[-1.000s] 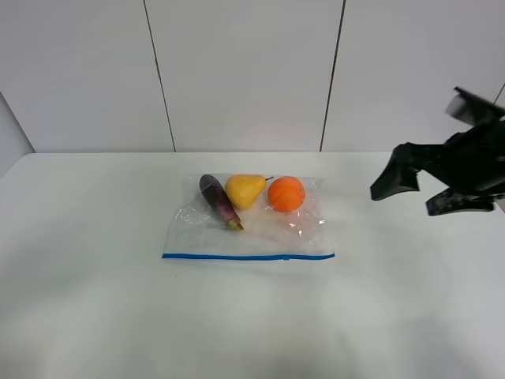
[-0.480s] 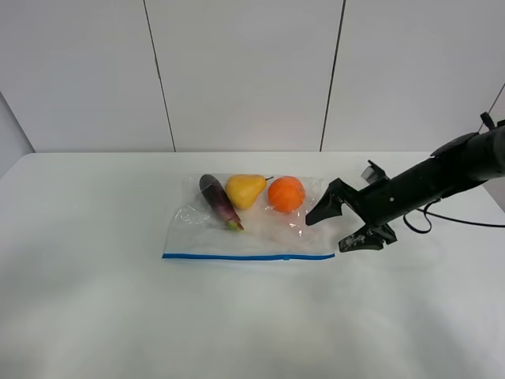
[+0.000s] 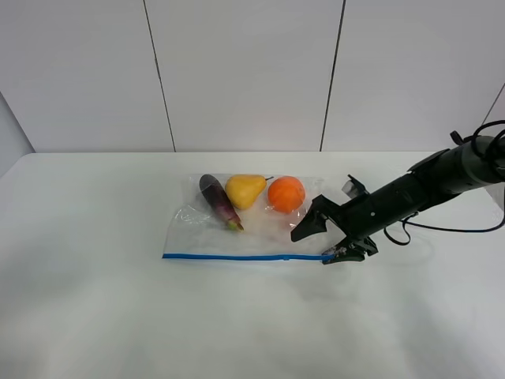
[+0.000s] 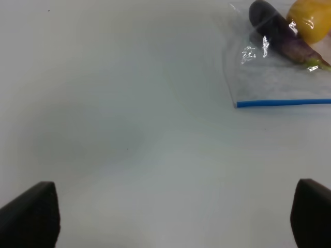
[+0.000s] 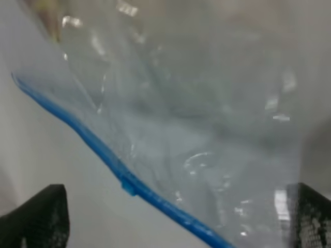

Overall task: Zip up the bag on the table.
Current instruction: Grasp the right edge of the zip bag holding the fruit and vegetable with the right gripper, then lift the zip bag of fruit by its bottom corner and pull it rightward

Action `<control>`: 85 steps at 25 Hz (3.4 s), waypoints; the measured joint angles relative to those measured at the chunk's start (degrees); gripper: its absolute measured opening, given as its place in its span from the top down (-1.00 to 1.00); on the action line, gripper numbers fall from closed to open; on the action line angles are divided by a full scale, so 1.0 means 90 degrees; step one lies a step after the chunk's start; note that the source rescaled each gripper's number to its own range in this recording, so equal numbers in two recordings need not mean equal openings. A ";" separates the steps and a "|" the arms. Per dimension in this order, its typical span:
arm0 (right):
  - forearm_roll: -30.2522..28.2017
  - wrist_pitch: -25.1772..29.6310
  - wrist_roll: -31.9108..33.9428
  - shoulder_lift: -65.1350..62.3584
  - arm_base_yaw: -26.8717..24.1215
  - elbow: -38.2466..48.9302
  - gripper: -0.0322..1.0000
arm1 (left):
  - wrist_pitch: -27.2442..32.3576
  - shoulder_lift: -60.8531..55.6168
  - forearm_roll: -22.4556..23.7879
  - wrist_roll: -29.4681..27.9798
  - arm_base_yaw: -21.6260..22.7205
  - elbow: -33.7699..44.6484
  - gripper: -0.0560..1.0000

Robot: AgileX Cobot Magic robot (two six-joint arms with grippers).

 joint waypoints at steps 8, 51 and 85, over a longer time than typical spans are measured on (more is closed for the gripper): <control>-0.0050 -0.0263 0.0015 0.0000 0.0170 0.0000 -0.43 | 0.0000 0.0000 0.0000 0.0000 0.0000 0.0000 -1.00; -0.0460 0.0197 -0.0001 0.0000 0.0170 -0.0117 0.93 | 0.0000 0.0000 0.0000 0.0000 0.0000 0.0000 -1.00; -0.0073 0.1589 0.1099 0.0007 0.0170 -0.2508 0.93 | 0.0000 0.0000 0.0000 0.0000 0.0000 0.0000 -1.00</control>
